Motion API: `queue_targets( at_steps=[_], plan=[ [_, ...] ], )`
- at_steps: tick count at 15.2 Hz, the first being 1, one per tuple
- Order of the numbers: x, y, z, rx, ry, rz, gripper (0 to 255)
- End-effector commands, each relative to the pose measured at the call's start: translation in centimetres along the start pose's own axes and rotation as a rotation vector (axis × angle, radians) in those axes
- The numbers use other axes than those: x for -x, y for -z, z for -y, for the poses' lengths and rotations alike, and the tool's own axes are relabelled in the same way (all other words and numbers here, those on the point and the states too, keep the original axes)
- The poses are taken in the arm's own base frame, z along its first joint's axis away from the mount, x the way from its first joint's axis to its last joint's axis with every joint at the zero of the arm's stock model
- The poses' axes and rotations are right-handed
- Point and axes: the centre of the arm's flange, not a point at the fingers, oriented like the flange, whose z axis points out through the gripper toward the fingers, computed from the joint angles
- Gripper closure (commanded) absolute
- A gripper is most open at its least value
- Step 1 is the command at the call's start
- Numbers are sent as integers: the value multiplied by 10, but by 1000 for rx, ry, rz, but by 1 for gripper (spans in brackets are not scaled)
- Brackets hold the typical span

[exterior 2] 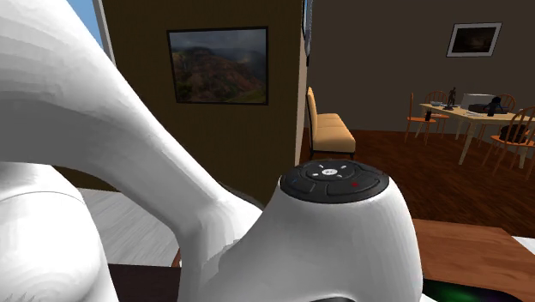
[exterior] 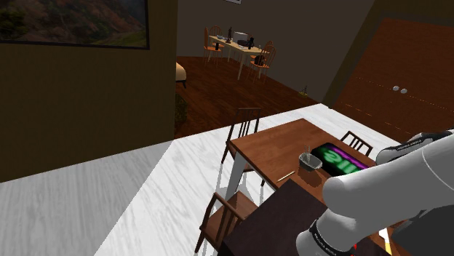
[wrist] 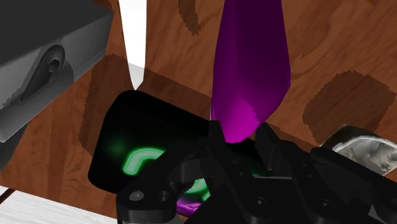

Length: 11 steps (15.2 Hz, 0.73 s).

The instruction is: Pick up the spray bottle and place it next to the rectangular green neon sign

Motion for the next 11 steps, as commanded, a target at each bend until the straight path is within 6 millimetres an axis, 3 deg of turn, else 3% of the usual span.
queue_targets(
  at_steps=[1, 11],
  plan=[
    [2, -10, 0, 1, 0, -2, 255],
    [19, -60, 4, 1, 0, -2, 255]
  ],
)
